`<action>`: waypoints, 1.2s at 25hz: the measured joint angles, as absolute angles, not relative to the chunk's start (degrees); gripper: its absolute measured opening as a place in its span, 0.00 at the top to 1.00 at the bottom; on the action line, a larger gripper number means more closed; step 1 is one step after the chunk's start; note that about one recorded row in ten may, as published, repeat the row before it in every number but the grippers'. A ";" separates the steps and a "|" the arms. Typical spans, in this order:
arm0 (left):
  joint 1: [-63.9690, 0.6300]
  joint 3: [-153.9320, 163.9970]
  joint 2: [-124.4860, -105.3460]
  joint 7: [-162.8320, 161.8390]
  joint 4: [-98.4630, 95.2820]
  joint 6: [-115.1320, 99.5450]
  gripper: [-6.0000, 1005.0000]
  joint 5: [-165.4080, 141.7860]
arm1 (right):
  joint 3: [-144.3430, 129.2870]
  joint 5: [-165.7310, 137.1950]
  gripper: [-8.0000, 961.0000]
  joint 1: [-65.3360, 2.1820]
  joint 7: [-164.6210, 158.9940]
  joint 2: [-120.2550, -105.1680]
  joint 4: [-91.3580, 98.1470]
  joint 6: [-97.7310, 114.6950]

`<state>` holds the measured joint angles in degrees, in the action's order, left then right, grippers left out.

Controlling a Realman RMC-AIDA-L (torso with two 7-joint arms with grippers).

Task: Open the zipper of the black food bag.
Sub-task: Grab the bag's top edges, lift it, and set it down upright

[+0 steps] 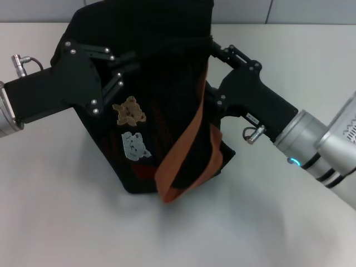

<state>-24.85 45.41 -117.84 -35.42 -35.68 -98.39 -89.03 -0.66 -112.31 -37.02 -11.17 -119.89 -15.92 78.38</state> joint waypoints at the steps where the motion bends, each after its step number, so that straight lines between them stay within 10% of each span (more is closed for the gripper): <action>1: -24.76 45.43 -117.84 -35.42 -35.68 -98.40 0.93 -89.03 | 0.61 -112.37 0.29 -36.13 -9.73 -119.89 -16.38 78.69; 30: -24.26 45.52 -118.14 -35.41 -34.99 -98.64 0.93 -89.00 | 6.78 -120.90 0.29 -30.72 7.05 -119.88 -18.45 86.22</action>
